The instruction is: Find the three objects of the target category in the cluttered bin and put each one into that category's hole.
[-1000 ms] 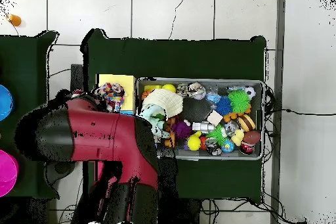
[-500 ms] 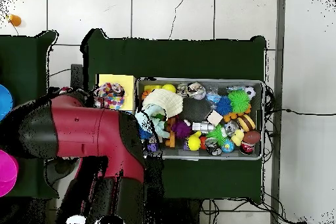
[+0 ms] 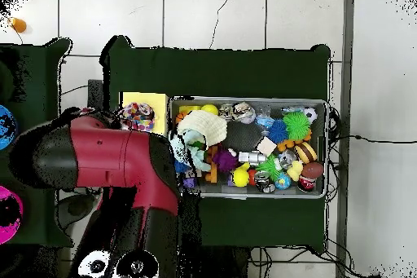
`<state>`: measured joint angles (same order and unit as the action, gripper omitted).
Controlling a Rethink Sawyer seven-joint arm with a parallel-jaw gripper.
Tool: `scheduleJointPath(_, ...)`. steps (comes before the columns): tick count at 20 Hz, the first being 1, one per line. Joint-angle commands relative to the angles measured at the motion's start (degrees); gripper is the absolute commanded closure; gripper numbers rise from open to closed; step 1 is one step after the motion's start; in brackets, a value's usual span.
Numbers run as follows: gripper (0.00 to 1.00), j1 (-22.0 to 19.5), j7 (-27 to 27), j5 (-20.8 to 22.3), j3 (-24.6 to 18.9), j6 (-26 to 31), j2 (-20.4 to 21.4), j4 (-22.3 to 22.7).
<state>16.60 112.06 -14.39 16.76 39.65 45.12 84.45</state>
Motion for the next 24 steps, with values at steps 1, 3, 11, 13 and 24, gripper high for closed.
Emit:
scheduleJointPath(1, 1.0, -2.4, 10.3, 1.2, -1.8, -5.1, -4.0, 4.8)
scheduleJointPath(3, 1.0, -2.6, 10.0, 1.5, -1.7, -5.8, -4.2, 5.1)
scheduleJointPath(11, 1.0, -3.1, 10.0, 1.5, -2.3, -11.0, -6.1, 6.5)
scheduleJointPath(13, 1.0, -3.2, 9.9, 1.4, -2.5, -11.6, -6.4, 6.5)
scheduleJointPath(24, 1.0, -2.9, 10.4, 1.0, -2.3, -13.3, -8.0, 5.9)
